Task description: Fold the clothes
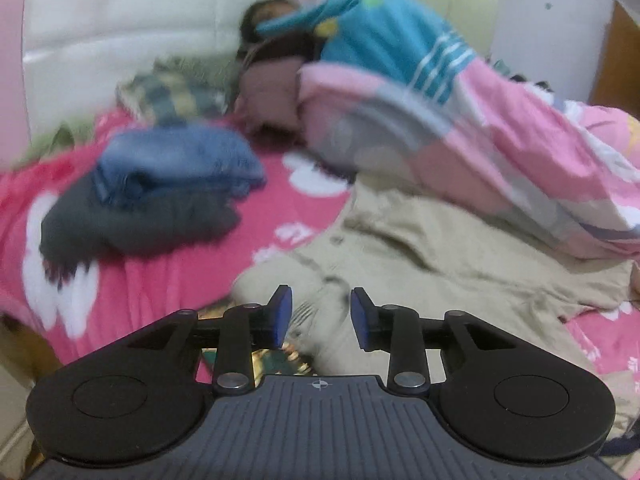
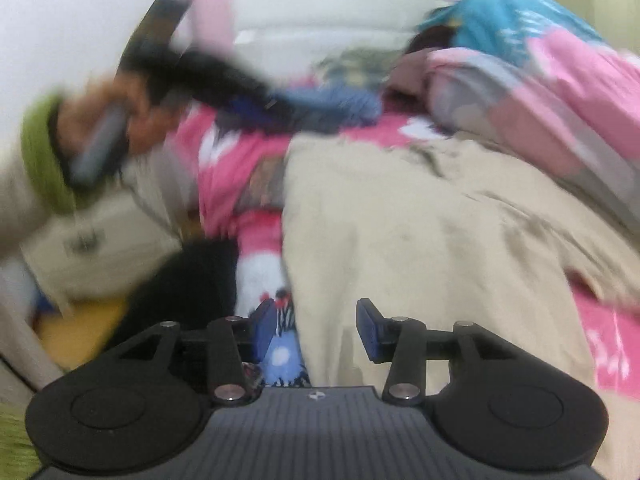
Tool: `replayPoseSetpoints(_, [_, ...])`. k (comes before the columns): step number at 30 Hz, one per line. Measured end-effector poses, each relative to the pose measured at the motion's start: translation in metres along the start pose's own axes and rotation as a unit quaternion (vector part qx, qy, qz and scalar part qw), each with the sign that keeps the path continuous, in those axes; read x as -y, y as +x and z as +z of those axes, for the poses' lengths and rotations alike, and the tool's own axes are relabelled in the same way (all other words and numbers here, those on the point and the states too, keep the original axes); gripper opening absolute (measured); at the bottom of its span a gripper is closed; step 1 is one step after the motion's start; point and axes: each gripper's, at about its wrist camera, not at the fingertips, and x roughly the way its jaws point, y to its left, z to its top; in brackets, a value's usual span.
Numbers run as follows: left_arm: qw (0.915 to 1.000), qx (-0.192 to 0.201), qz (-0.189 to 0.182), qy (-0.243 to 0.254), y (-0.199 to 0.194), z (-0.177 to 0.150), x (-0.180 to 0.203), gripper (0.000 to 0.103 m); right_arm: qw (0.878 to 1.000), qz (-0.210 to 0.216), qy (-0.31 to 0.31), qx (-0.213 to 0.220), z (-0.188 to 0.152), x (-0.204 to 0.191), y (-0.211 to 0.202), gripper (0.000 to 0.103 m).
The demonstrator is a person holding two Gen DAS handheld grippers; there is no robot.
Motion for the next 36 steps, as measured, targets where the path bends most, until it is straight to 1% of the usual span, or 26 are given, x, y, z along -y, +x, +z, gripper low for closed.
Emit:
replayPoseSetpoints(1, [0.9998,0.005,-0.016,0.007,0.001,0.001,0.010,0.034,0.999,0.001,0.030,0.012,-0.001,0.012,-0.011,0.046])
replayPoseSetpoints(2, [0.9992,0.011,-0.035,0.019,0.003,0.000,0.025,0.035,0.998,-0.006,0.061,0.027,-0.003,0.025,-0.022,0.046])
replayPoseSetpoints(4, [0.9966,0.009,-0.068,0.045,0.014,-0.002,0.057,0.040,0.990,-0.032,0.127,0.056,-0.010,0.054,-0.047,0.046])
replayPoseSetpoints(6, [0.9923,0.006,-0.100,0.072,0.027,-0.005,0.091,0.043,0.977,-0.062,0.186,0.081,-0.021,0.083,-0.069,0.046])
replayPoseSetpoints(8, [0.9853,0.000,-0.137,0.103,0.041,-0.011,0.126,0.053,0.963,-0.085,0.236,0.097,-0.038,0.105,-0.087,0.047])
replayPoseSetpoints(9, [0.9812,-0.003,-0.151,0.121,0.049,-0.014,0.144,0.055,0.955,-0.097,0.260,0.105,-0.047,0.116,-0.096,0.047])
replayPoseSetpoints(10, [0.9768,-0.006,-0.163,0.139,0.056,-0.018,0.161,0.057,0.946,-0.108,0.285,0.112,-0.055,0.127,-0.105,0.047])
replayPoseSetpoints(13, [0.9677,-0.011,-0.173,0.183,0.070,-0.031,0.203,0.058,0.914,-0.142,0.356,0.135,-0.081,0.161,-0.132,0.049])
replayPoseSetpoints(16, [0.9629,-0.024,-0.184,0.196,0.081,-0.042,0.226,0.059,0.875,-0.175,0.424,0.157,-0.108,0.194,-0.159,0.051])
replayPoseSetpoints(18, [0.9593,-0.032,-0.187,0.210,0.088,-0.047,0.237,0.059,0.845,-0.196,0.468,0.171,-0.125,0.216,-0.177,0.050])
replayPoseSetpoints(19, [0.9568,-0.029,-0.184,0.223,0.091,-0.050,0.244,0.059,0.829,-0.206,0.489,0.177,-0.134,0.227,-0.186,0.050])
replayPoseSetpoints(20, [0.9541,-0.025,-0.182,0.237,0.095,-0.052,0.250,0.059,0.820,-0.217,0.498,0.178,-0.136,0.240,-0.191,0.050])
replayPoseSetpoints(23, [0.9453,-0.015,-0.170,0.278,0.110,-0.058,0.268,0.059,0.808,-0.252,0.505,0.170,-0.134,0.282,-0.198,0.051])
replayPoseSetpoints(27, [0.9345,-0.010,-0.141,0.326,0.133,-0.067,0.286,0.057,0.790,-0.297,0.513,0.159,-0.131,0.339,-0.208,0.052])
replayPoseSetpoints(29, [0.9310,-0.010,-0.133,0.340,0.141,-0.071,0.291,0.055,0.780,-0.320,0.516,0.153,-0.130,0.367,-0.212,0.053])
replayPoseSetpoints(31, [0.9301,-0.012,-0.131,0.343,0.148,-0.073,0.294,0.053,0.769,-0.342,0.519,0.148,-0.128,0.395,-0.217,0.052])
replayPoseSetpoints(32, [0.9299,-0.013,-0.130,0.344,0.150,-0.073,0.294,0.051,0.767,-0.345,0.523,0.140,-0.130,0.409,-0.215,0.052])
replayPoseSetpoints(34, [0.9293,-0.013,-0.127,0.347,0.153,-0.076,0.294,0.049,0.769,-0.316,0.538,0.140,-0.137,0.435,-0.205,0.050])
replayPoseSetpoints(35, [0.9286,-0.012,-0.126,0.349,0.153,-0.077,0.294,0.048,0.766,-0.304,0.546,0.148,-0.139,0.445,-0.201,0.050])
replayPoseSetpoints(36, [0.9279,-0.012,-0.125,0.351,0.153,-0.078,0.295,0.048,0.768,-0.295,0.546,0.158,-0.138,0.454,-0.197,0.050])
